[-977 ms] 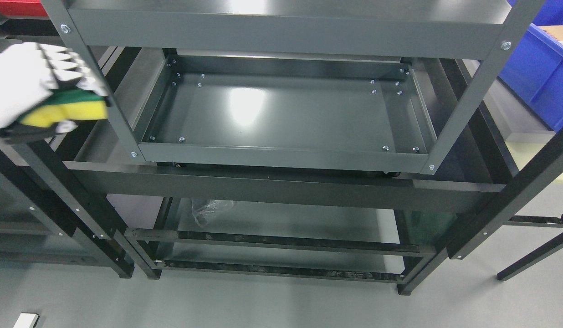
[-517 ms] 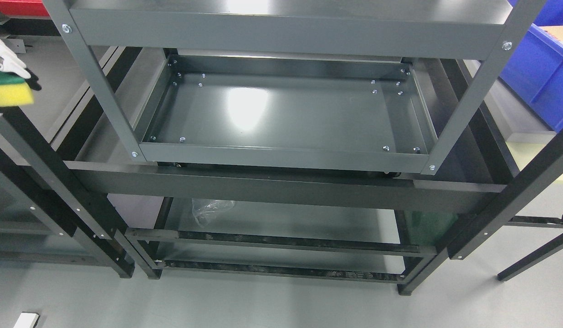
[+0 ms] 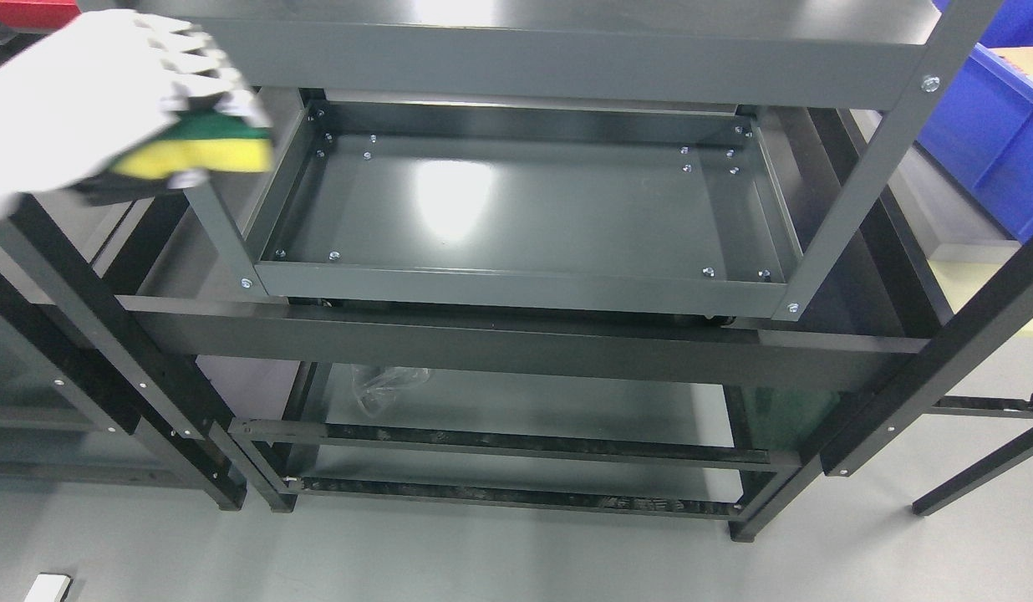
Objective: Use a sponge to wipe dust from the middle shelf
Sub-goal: 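Wipe the sponge back across the shelf away from the left arm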
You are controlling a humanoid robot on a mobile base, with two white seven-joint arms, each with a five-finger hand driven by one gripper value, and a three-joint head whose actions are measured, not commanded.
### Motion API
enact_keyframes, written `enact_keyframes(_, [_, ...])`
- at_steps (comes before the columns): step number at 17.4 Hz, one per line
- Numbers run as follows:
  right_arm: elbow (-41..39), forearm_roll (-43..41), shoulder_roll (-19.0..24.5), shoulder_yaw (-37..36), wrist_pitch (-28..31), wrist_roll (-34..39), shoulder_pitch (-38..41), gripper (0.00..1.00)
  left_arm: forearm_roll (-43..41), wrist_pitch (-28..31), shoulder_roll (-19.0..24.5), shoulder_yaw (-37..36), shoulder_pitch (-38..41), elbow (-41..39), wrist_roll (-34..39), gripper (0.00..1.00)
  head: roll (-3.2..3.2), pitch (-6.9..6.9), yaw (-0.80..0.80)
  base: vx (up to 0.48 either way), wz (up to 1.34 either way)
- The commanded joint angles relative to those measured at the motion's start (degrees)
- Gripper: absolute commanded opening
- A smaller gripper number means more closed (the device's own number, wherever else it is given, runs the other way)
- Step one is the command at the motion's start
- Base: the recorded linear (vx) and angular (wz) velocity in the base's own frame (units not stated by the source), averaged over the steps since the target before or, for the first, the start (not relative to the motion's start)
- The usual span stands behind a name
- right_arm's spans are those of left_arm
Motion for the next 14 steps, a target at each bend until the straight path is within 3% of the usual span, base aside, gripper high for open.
enact_keyframes(1, [-1.00, 0.00, -1.00, -0.01, 0.04, 0.26, -0.07, 1.00, -12.08, 0.19, -26.72, -22.17, -9.27, 5.22, 0.72, 0.00, 0.00, 0.00, 0.00, 0.000, 0.00])
enact_keyframes(5, [-1.00, 0.00, -1.00, -0.01, 0.04, 0.26, 0.02, 1.00, -20.78, 0.19, -30.31, -25.79, -11.81, 9.79, 5.02, 0.00, 0.00, -0.01, 0.00, 0.000, 0.00])
enact_keyframes(9, [-1.00, 0.00, -1.00, 0.08, 0.04, 0.26, 0.02, 1.00, -31.24, 0.19, -30.31, -35.69, -15.24, 13.49, 18.44, 0.00, 0.00, -0.01, 0.00, 0.000, 0.00])
enact_keyframes(14, [-1.00, 0.00, -1.00, -0.01, 0.04, 0.26, 0.02, 1.00, -32.41, 0.19, -30.31, -43.27, -16.74, 15.25, 22.87, 0.00, 0.00, -0.01, 0.00, 0.000, 0.00])
